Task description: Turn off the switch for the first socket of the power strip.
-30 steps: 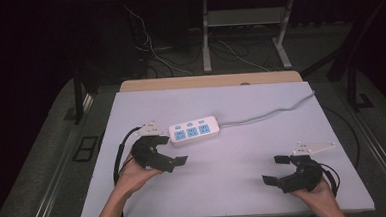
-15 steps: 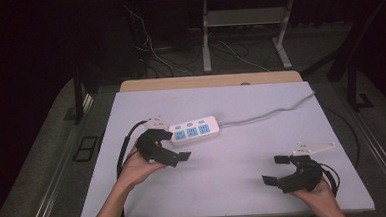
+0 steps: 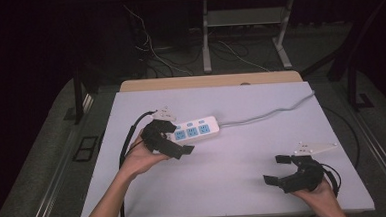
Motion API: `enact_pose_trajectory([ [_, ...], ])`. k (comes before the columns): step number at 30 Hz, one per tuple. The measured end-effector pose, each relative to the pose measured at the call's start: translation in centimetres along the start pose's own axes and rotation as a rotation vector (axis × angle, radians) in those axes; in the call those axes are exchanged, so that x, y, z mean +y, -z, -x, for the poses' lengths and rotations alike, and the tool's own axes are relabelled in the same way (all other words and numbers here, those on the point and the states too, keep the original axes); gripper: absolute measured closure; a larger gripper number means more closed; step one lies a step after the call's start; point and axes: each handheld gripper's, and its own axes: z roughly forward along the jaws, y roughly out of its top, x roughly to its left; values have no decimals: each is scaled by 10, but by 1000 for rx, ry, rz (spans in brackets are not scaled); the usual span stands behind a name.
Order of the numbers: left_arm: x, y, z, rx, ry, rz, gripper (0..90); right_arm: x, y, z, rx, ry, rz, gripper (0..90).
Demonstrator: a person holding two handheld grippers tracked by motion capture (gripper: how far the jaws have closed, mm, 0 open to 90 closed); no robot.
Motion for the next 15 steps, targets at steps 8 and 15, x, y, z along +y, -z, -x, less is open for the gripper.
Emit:
enact_pose_trajectory([
  [8, 13, -5, -6, 5, -19, -15, 7, 0, 0, 0, 0, -2, -2, 37],
  [15, 21, -8, -12, 10, -25, -28, 11, 0, 1, 1, -4, -4, 4, 37],
])
